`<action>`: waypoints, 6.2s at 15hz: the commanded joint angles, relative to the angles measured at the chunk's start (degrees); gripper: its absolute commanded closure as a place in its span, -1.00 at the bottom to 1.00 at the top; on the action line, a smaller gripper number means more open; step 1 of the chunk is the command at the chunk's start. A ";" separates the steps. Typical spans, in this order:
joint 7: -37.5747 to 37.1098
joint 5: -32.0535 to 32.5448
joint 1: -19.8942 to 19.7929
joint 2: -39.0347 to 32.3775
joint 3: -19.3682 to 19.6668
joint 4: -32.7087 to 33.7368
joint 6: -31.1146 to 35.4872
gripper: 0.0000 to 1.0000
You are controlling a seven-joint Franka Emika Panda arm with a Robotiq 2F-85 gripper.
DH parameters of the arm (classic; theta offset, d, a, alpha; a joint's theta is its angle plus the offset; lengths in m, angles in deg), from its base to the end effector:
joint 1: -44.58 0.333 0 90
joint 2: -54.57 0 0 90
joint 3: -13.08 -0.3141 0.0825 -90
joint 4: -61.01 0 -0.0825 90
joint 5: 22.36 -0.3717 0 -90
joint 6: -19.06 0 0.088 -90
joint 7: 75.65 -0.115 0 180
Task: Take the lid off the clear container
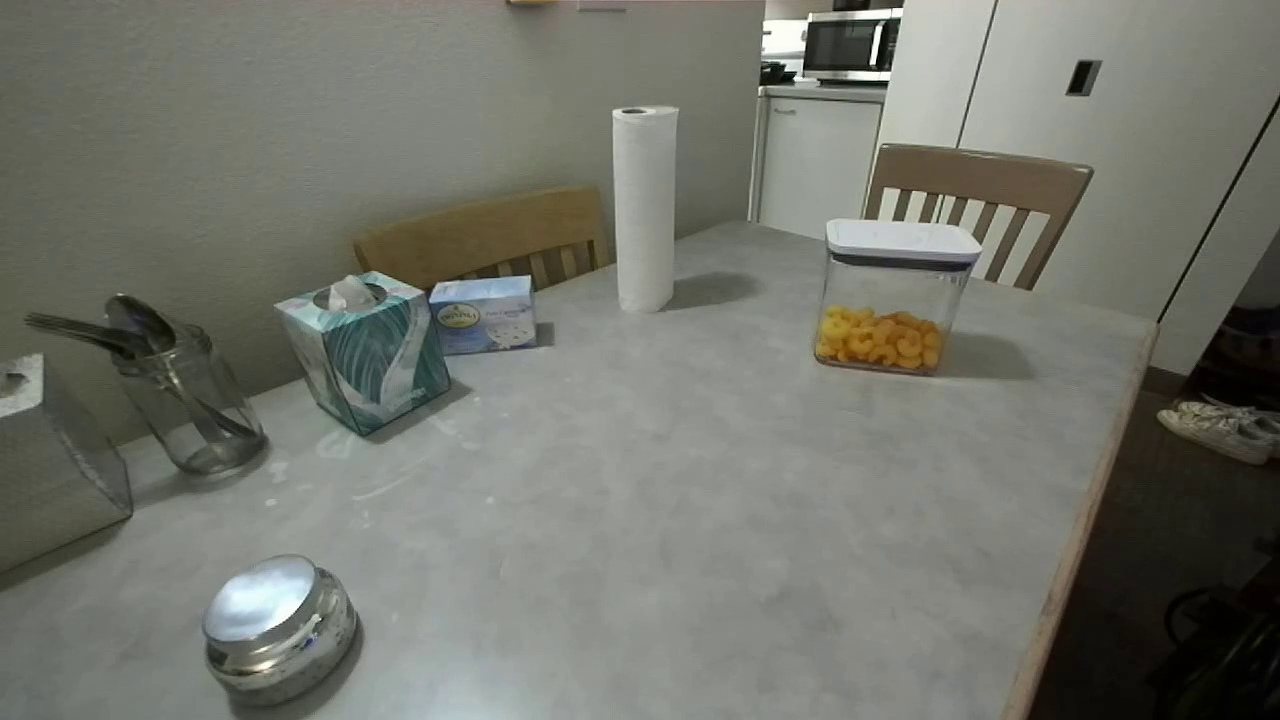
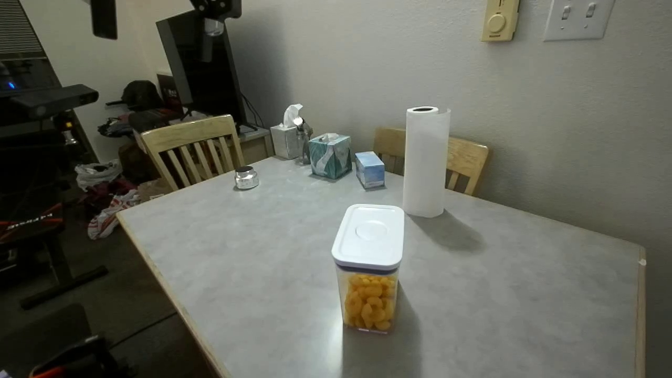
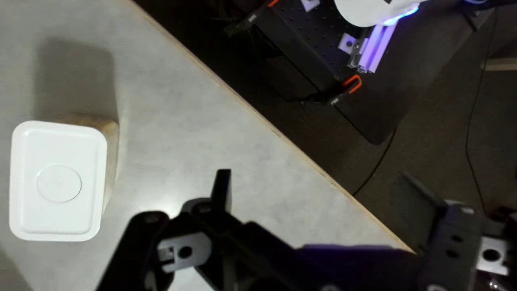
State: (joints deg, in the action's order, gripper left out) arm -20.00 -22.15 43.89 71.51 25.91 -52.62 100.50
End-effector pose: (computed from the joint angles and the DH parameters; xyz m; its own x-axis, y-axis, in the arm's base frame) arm 0.4082 -0.1096 0.5586 0.7163 0.6903 -0.1015 0.6516 -0.7138 -0.2567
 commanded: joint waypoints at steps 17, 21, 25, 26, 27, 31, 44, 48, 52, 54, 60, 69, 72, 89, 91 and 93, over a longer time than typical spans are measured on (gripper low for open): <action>6.11 7.70 -2.80 -10.08 -0.27 -0.75 21.57 -1.00; 2.28 5.29 -4.67 -13.69 0.00 -0.53 28.59 -1.00; -3.97 3.24 -7.01 -17.30 0.24 -0.25 33.50 -1.00; -5.13 2.46 -7.55 -18.07 0.23 -0.05 33.57 -1.00; -5.35 1.67 -8.05 -17.92 0.19 0.13 32.70 -1.00; -5.17 2.52 -8.42 -17.42 -0.58 -0.67 32.51 -1.00; -4.28 5.78 -8.44 -27.77 -2.59 3.78 40.64 -0.39; -3.94 5.69 -8.75 -31.47 -4.10 6.91 41.71 0.20; -4.66 5.02 -9.22 -33.22 -4.79 7.68 41.46 0.76; -5.23 4.77 -9.52 -33.76 -4.72 6.93 41.57 0.97; -5.53 3.49 -10.88 -36.19 -5.16 5.86 42.07 1.00; -4.43 3.49 -10.84 -38.07 -7.02 5.96 44.21 1.00; -4.14 3.67 -10.95 -37.75 -7.11 6.24 45.40 1.00; 1.53 2.78 -10.91 -33.97 -8.99 7.86 44.77 1.00; 2.12 2.35 -11.00 -33.52 -9.18 8.10 44.77 1.00; 2.08 2.43 -11.11 -33.50 -8.90 8.01 44.77 1.00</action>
State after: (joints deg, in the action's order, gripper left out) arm -20.00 -18.77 33.79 37.73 17.31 -44.34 145.43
